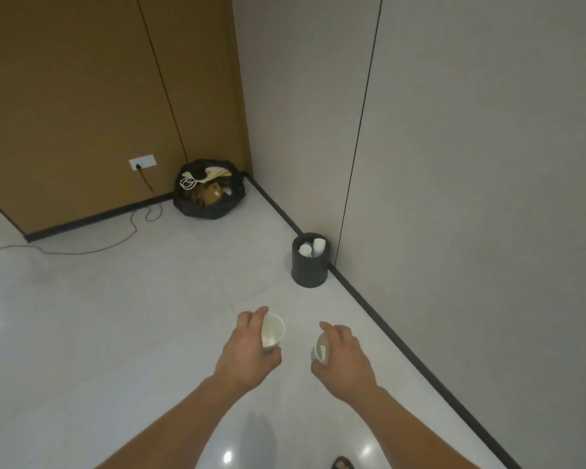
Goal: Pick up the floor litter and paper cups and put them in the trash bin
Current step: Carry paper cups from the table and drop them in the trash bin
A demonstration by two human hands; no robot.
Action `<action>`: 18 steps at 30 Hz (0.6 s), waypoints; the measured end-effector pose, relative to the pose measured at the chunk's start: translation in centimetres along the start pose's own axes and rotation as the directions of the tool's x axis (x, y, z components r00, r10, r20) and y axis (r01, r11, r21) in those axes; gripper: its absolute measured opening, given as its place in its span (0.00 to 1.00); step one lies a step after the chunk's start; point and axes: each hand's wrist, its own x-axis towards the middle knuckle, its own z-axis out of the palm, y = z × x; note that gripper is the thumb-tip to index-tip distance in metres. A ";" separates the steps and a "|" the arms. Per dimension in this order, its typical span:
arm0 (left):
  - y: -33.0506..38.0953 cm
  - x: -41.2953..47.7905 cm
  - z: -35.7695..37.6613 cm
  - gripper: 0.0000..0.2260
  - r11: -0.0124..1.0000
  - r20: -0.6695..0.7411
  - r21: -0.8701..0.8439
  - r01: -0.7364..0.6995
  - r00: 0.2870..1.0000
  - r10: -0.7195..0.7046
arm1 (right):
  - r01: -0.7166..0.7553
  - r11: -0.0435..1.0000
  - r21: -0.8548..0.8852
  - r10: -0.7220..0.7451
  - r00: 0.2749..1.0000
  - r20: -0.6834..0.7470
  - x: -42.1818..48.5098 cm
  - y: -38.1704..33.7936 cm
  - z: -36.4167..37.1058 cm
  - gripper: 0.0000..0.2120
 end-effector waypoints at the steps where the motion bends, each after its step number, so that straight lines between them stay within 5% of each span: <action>1: 0.7 2.0 0.0 0.34 1.000 -0.008 0.003 0.006 1.000 -0.006 | 0.010 1.000 0.001 -0.010 1.000 -0.003 1.9 0.3 -1.1 0.34; 18: 4.6 35.6 3.0 0.34 0.996 -0.035 -0.049 -0.072 0.997 0.070 | 0.002 0.998 -0.058 -0.004 1.000 -0.031 33.7 3.0 -10.2 0.34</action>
